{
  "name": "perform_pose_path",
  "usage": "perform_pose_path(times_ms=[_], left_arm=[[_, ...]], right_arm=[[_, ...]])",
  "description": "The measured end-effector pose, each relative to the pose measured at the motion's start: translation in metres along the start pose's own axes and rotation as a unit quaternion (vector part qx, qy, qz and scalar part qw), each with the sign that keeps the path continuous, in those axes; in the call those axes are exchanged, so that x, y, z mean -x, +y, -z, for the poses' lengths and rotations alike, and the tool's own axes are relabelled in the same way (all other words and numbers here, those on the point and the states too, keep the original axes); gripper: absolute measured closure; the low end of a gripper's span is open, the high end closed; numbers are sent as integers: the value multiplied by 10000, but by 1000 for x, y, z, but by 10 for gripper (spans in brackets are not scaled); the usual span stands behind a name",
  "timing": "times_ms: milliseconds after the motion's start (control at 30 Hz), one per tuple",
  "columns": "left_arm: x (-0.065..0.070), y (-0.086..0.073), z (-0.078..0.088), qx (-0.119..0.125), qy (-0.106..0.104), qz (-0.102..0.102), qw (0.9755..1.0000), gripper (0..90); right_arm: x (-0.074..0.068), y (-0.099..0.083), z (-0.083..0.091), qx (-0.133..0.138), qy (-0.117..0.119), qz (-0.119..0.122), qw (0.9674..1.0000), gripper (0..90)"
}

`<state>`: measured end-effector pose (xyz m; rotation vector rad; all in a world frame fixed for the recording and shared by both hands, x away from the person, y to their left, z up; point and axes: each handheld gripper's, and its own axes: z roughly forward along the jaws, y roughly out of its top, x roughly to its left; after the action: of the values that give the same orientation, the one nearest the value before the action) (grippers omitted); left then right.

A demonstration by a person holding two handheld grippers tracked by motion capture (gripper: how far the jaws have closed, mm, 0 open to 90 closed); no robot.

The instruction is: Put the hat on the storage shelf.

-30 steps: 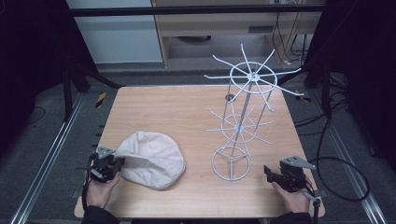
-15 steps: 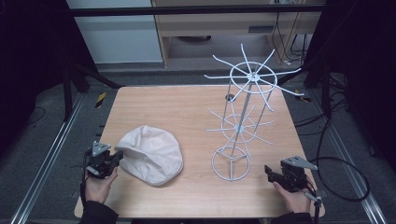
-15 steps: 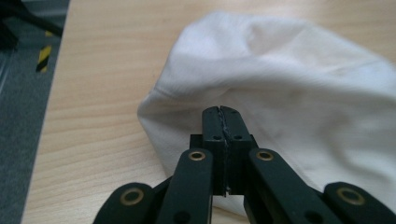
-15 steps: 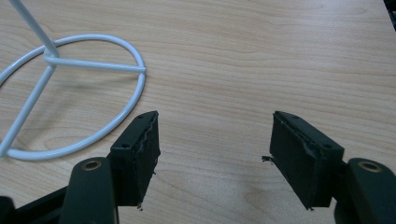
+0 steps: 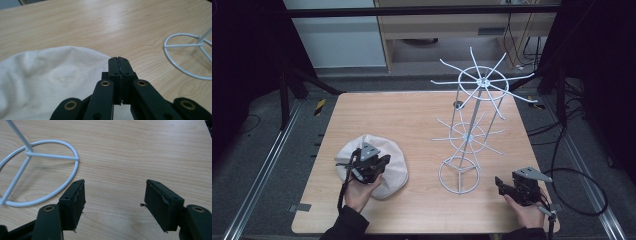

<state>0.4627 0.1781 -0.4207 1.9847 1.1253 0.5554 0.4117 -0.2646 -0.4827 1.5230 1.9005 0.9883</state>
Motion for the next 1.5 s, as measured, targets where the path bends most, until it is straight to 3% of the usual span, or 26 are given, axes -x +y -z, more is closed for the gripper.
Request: perform_pose_path(times_ms=[167,300,567,833,1067,1300,1433,1500], left_arm=[[5,-4,-25,-439,152,-110,9989,897],[7,-9,-35,-681,120,-152,9975,897],[9,-18,-34,-887,-31,-223,9958,897],[10,-33,-13,-967,-229,-334,9945,898],[4,-54,19,-983,-330,-427,9937,897],[-10,-77,49,-922,-281,-303,9949,897],[-15,-80,57,-848,-234,-233,9959,897],[-16,-78,63,-686,-238,-153,9972,885]], right_arm=[[1,0,-1,10,-4,49,10000,329],[2,0,-1,9,-9,49,10000,328],[1,0,-1,-3,-5,79,10000,324],[1,0,-1,12,-1,66,10000,323],[1,0,0,11,-5,57,10000,322],[1,0,0,3,-12,63,10000,322],[1,0,-1,0,-14,63,10000,322],[1,0,0,4,-13,60,10000,322]])
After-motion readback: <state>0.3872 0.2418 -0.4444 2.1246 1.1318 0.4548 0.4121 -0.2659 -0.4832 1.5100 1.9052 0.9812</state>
